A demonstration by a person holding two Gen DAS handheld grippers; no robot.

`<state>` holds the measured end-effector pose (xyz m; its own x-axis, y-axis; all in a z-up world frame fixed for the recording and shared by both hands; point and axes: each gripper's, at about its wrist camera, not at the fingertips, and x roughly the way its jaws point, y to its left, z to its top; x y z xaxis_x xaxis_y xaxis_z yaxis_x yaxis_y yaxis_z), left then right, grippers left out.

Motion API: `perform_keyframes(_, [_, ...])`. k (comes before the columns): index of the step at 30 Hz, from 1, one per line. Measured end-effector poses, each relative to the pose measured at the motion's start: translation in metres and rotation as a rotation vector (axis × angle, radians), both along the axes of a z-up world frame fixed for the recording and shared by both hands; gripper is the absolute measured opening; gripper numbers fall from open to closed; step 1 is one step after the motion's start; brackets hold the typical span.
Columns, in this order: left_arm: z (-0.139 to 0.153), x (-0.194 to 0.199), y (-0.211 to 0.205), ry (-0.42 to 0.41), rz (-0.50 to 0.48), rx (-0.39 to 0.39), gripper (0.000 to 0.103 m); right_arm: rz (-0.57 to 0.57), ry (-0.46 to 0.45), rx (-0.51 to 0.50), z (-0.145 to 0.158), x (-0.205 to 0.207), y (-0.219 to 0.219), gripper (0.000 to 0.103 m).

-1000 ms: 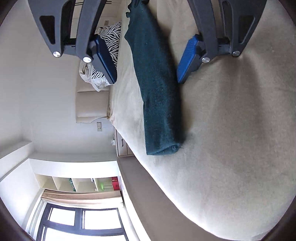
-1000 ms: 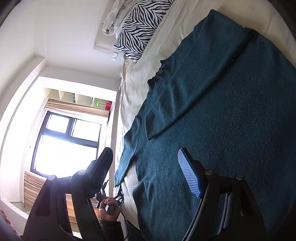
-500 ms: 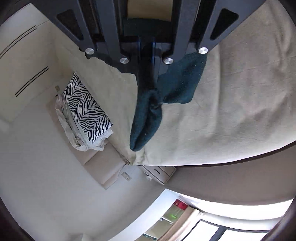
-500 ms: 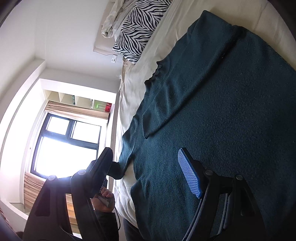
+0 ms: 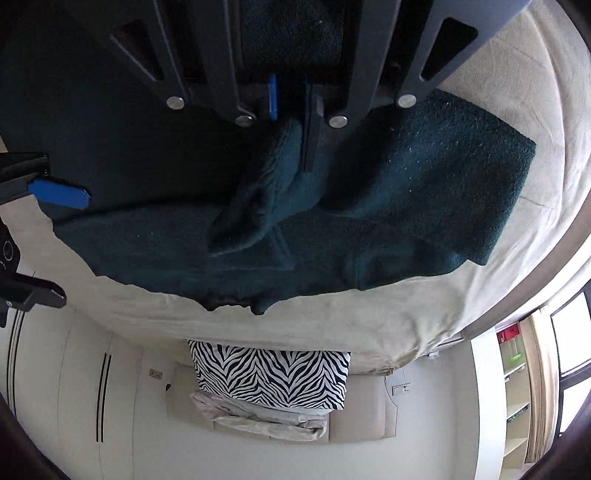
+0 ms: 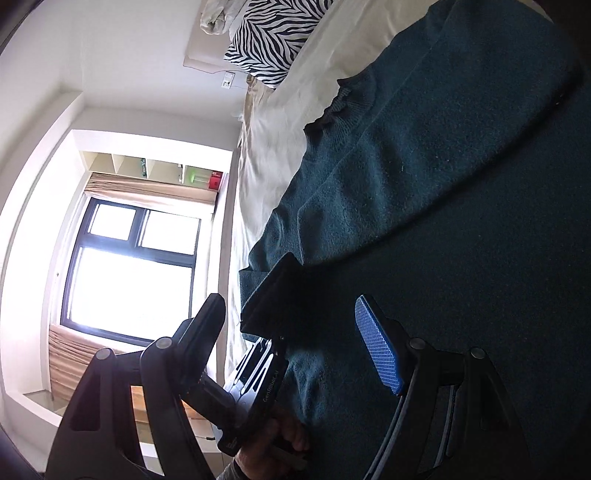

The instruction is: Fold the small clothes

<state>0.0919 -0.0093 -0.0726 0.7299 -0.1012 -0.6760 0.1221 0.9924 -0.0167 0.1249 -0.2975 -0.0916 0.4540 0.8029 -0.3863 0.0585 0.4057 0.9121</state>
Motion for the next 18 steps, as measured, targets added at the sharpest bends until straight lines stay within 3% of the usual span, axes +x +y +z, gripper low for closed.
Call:
perform_keyframes(5, [0.005,-0.006,-0.005,-0.034,0.0,0.043,0.012,0.12,0.079,-0.039,-0.012,0.044,0.057,0.073])
perform_keyframes(9, [0.003,-0.01,-0.006,-0.039,-0.002,0.05,0.012,0.174,0.115,-0.003,-0.016,0.063,0.087,0.071])
perform_keyframes(10, [0.003,-0.01,-0.006,-0.039,-0.003,0.049,0.012,0.203,0.11,-0.022,-0.014,0.065,0.095,0.067])
perform_keyframes(13, [0.005,-0.01,-0.002,-0.044,0.003,0.037,0.012,0.29,0.11,-0.1,-0.015,0.068,0.117,0.033])
perform_keyframes(15, [0.005,-0.01,0.001,-0.046,0.004,0.019,0.012,0.29,0.115,-0.122,-0.018,0.07,0.117,0.025])
perform_keyframes(16, [0.005,-0.01,0.002,-0.051,0.003,0.009,0.014,0.286,0.112,-0.143,-0.018,0.07,0.116,0.01])
perform_keyframes(18, [0.008,-0.013,0.007,-0.065,-0.002,-0.024,0.027,0.274,0.095,-0.17,-0.014,0.069,0.11,0.008])
